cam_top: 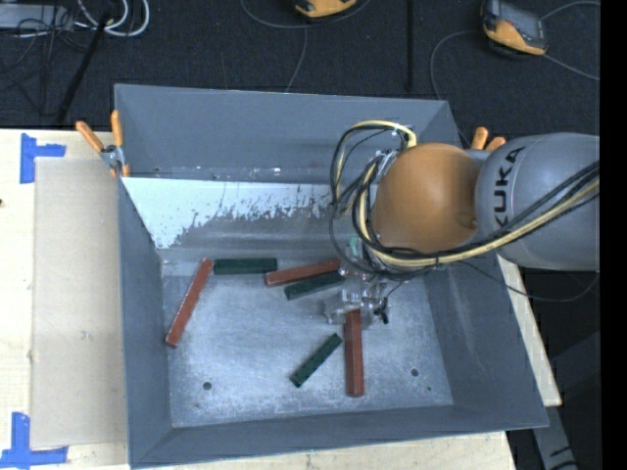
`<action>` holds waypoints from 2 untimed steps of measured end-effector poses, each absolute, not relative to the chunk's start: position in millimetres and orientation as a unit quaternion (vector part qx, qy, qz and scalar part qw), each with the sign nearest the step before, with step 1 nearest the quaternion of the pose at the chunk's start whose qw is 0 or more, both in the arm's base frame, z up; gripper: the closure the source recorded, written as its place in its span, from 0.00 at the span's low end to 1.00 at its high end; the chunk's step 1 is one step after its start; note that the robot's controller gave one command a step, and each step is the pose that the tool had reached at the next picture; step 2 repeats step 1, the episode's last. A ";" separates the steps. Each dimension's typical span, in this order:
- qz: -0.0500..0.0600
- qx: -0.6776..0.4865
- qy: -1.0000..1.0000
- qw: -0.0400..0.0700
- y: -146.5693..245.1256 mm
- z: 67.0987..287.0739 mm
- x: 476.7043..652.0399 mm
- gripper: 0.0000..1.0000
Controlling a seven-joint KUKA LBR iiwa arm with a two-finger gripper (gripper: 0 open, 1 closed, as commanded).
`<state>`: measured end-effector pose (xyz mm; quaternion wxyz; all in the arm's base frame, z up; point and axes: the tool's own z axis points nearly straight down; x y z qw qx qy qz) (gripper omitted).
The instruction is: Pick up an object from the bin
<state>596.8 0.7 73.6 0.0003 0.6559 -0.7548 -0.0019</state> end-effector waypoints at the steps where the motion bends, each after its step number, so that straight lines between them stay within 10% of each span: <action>1: 0.001 0.653 -0.758 -0.004 21.0 245.0 609.6 1.00; 2: 0.001 0.653 -0.758 -0.004 21.0 245.0 609.6 1.00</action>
Offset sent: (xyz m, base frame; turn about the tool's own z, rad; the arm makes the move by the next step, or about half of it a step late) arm 0.0117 0.0183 0.1675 0.0039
